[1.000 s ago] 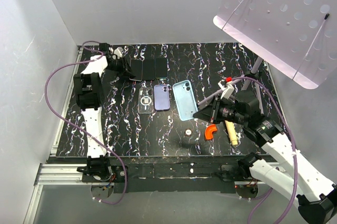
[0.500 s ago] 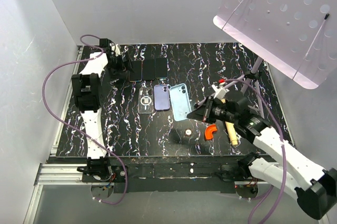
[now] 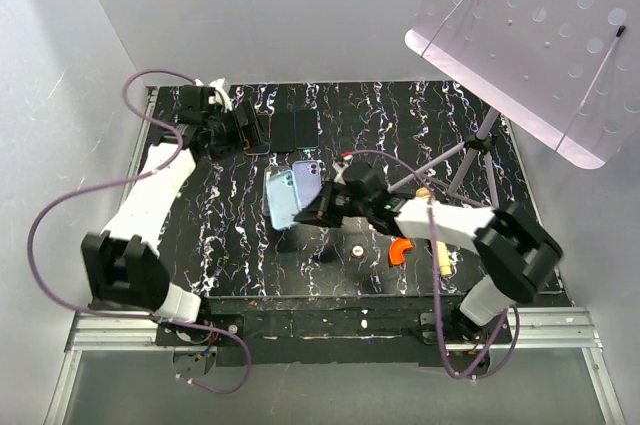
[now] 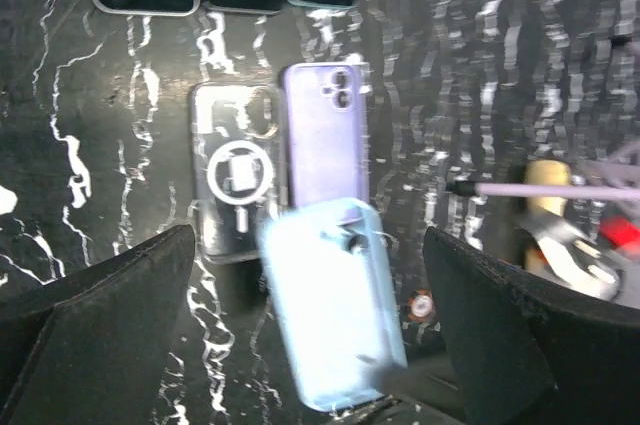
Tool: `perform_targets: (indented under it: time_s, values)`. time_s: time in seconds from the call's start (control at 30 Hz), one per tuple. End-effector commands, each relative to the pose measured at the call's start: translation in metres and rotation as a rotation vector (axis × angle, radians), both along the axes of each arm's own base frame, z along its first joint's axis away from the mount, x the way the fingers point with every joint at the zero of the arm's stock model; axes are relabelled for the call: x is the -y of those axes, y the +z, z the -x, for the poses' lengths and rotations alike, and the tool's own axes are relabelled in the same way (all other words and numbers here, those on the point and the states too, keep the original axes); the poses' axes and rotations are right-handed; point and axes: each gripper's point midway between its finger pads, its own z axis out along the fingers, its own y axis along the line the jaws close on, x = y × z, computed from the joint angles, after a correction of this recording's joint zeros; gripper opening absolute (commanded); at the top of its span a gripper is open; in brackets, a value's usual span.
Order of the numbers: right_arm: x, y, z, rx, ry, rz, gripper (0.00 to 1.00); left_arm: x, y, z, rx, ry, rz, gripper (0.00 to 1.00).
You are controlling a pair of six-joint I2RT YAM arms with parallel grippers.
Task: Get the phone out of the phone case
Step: Place the phone case at the center of the board.
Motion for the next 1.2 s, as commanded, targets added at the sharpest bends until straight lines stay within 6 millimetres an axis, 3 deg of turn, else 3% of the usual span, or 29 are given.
perform_targets:
  time_s: [0.0,0.13,0.23,0.4,0.73,1.17]
  values:
    - [-0.071,0.046,-0.025,0.074,0.000,-0.192,0.01,0.004,0.076,0.034,0.191,0.012,0.110,0.98]
    - [-0.102,0.022,-0.034,0.011,-0.040,-0.156,0.02,-0.008,0.120,0.063,0.341,0.022,0.092,0.98]
    - [-0.117,0.008,-0.043,-0.039,-0.105,-0.146,0.05,-0.014,0.132,0.078,0.389,0.026,0.074,0.98]
    - [-0.141,-0.005,-0.056,-0.064,-0.133,-0.107,0.06,-0.014,0.125,0.092,0.392,0.012,0.081,0.98]
    - [-0.156,-0.039,-0.065,-0.155,-0.180,-0.063,0.10,-0.011,0.118,0.097,0.372,-0.013,0.086,0.98]
    - [-0.150,-0.066,-0.069,-0.198,-0.218,-0.024,0.17,-0.010,0.114,0.095,0.362,-0.019,0.081,0.98]
